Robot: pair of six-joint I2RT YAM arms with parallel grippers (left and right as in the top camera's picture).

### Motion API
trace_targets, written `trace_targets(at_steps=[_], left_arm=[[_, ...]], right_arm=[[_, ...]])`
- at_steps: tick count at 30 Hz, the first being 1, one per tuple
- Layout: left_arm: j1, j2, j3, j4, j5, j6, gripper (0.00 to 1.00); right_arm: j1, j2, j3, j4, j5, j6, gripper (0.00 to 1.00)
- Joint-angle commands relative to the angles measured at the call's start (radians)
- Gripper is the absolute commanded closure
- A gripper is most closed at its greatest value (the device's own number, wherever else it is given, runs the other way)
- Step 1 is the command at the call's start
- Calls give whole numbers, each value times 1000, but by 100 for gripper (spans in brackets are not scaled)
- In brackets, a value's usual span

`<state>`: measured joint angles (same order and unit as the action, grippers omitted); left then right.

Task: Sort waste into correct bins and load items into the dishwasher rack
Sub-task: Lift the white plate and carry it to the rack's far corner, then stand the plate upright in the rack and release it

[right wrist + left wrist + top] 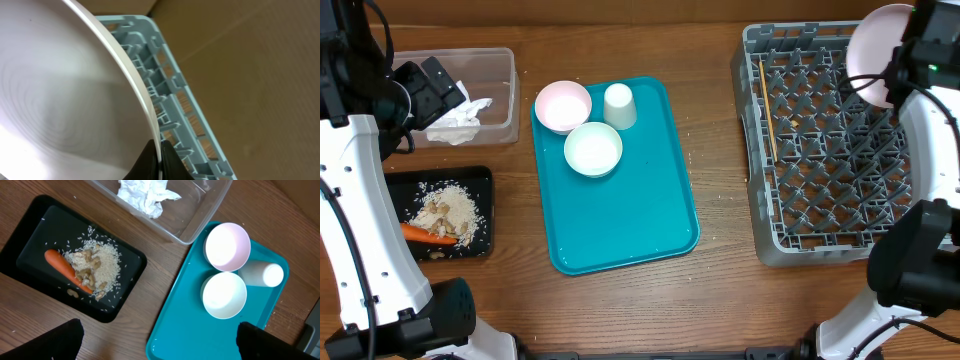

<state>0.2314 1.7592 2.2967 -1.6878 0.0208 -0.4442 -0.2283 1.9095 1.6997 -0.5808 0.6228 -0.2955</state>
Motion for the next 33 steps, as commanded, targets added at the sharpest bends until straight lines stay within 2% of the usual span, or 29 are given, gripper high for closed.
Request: trace_targets(at_steps=[1,5,10,13,16,17,18,22,25,26,28,33], left_arm=[[4,0,0,-2,-10,-13,0],[4,0,0,-2,-10,-13,0],[4,0,0,-2,-10,-13,0],[4,0,0,-2,-10,-13,0],[4,0,0,-2,-10,-13,0],[4,0,0,-2,-10,-13,0],[4,0,0,-2,-10,-13,0],[4,0,0,-2,-10,-13,0],[4,0,0,-2,-10,-13,0],[4,0,0,-2,-10,-13,0],[4,0,0,-2,-10,-13,0],[4,0,0,-2,-10,-13,0]], right_arm=[[98,3,15,-14,5,29,96],[147,3,15,-31,16,60,96],[143,4,15,-79,39,77,95],[150,0,16,-91,38,175,78],[166,-18,17,-90,38,181,61],[172,-30,18,-90,38,181,50],[178,-42,18,-90,38,186,43],[230,-110,18,-139,-89,225,27],[266,-123,18,-231,-284,225,28],[275,-115,13,-296,-412,221,34],[275,-101,-3,-333,-495,220,39],[276,-50,-85,-402,-679,153,40]])
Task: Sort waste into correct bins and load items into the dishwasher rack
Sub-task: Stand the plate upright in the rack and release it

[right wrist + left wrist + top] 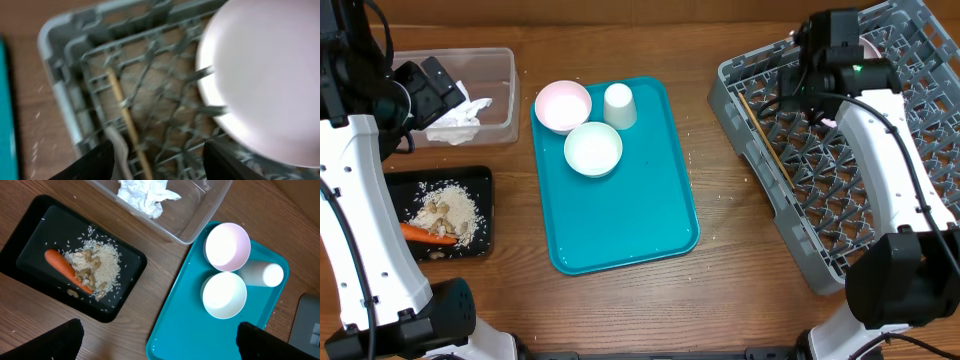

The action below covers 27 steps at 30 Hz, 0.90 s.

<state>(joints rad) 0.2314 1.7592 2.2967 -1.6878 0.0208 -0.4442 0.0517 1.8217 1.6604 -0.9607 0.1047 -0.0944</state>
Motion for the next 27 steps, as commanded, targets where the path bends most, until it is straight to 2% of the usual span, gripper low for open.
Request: trace_targets(at_steps=[1,9,12,15,17,21,23,27], left_arm=[[4,0,0,-2,-10,-13,0],[4,0,0,-2,-10,-13,0],[4,0,0,-2,-10,-13,0],[4,0,0,-2,-10,-13,0],[4,0,0,-2,-10,-13,0],[4,0,0,-2,-10,-13,0],[4,0,0,-2,-10,-13,0],[4,0,0,-2,-10,-13,0]], right_arm=[[-1,46,-68,-21,-167,-48,40],[0,51,-128,-57,-339,-93,41],[1,53,-181,-25,-339,-89,49],[3,53,-222,13,-337,-89,53],[5,53,-235,50,-327,-83,67],[6,53,-234,150,-314,-3,77],[6,53,-234,213,-241,53,88],[6,53,-234,305,-207,71,90]])
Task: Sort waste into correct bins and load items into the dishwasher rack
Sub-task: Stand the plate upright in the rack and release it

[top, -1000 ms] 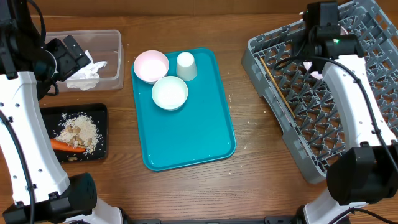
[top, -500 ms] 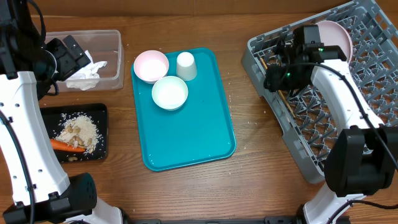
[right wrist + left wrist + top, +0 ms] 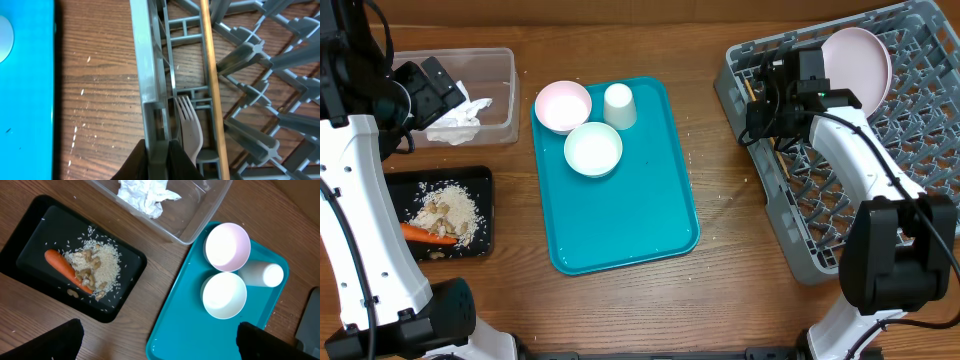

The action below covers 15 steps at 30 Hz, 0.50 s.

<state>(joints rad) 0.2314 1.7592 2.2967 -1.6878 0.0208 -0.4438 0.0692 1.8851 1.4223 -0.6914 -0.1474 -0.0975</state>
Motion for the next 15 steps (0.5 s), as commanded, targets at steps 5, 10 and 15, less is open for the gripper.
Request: trace_targets(at_steps=[5,10,15], left_arm=[[4,0,0,-2,-10,-13,0],[4,0,0,-2,-10,-13,0],[4,0,0,-2,-10,-13,0]], right_arm=[[-11,-10,4,135,55,107,78],[-12,-10,7,232,104,166,79],[-12,-10,53,142,100,166,72]])
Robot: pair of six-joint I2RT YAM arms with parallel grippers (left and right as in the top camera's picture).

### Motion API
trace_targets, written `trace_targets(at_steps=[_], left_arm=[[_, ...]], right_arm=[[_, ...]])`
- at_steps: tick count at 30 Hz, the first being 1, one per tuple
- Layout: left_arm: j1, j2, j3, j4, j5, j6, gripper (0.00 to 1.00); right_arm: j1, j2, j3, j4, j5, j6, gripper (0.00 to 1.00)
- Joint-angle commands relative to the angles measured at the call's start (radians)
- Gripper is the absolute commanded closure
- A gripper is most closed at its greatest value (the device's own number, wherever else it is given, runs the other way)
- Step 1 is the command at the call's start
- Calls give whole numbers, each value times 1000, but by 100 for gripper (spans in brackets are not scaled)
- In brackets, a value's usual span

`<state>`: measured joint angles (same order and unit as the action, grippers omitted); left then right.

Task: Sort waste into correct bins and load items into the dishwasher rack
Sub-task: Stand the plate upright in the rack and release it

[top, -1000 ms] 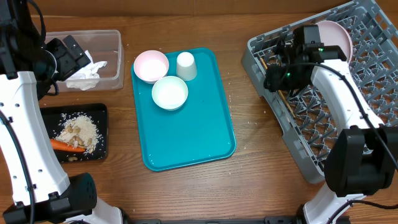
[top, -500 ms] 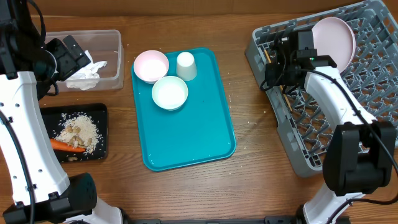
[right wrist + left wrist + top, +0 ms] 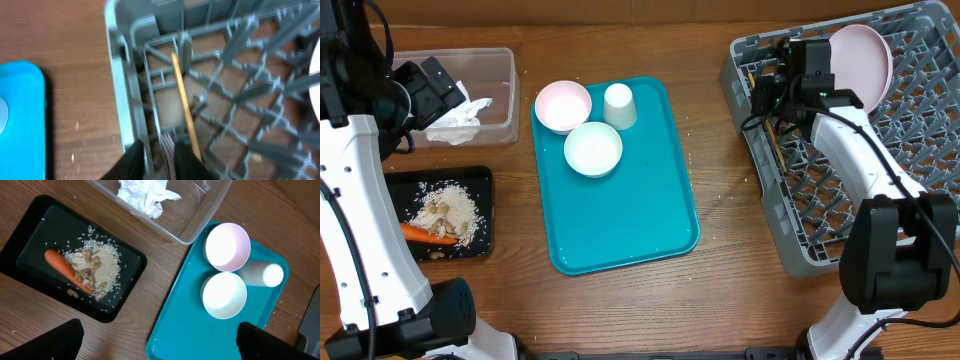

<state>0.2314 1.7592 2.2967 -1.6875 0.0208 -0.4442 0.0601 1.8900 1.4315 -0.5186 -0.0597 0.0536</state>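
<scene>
The grey dishwasher rack sits at the right, slightly askew. A pink plate stands on edge in its back part. My right gripper is open, with its fingers on either side of the rack's left wall. A white fork and a wooden chopstick lie just inside that wall. On the teal tray are a pink bowl, a white bowl and a white cup. My left gripper hangs open, high above the table, holding nothing.
A clear bin at the back left holds crumpled tissue. In front of it, a black tray holds rice and a carrot. Bare wood lies between the teal tray and the rack.
My right gripper was shut on the rack's left wall and is now open astride it. The rack has turned closer to square. The left arm has not moved.
My right gripper first held the pink plate above the square rack's back right corner. Then the plate stood in the rack, which was strongly skewed. Then the gripper pinched the rack's left wall. Now the rack is nearly straight and the gripper is open.
</scene>
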Motion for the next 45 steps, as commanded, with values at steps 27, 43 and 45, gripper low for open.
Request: trace_targets(at_steps=[27,43,45], left_arm=[[4,0,0,-2,-10,-13,0],[4,0,0,-2,-10,-13,0],[4,0,0,-2,-10,-13,0]], right_arm=[[20,-15,-41,-163,-118,79,80],[46,-29,188,-293,-200,82,41],[60,-29,284,-374,-317,116,36]])
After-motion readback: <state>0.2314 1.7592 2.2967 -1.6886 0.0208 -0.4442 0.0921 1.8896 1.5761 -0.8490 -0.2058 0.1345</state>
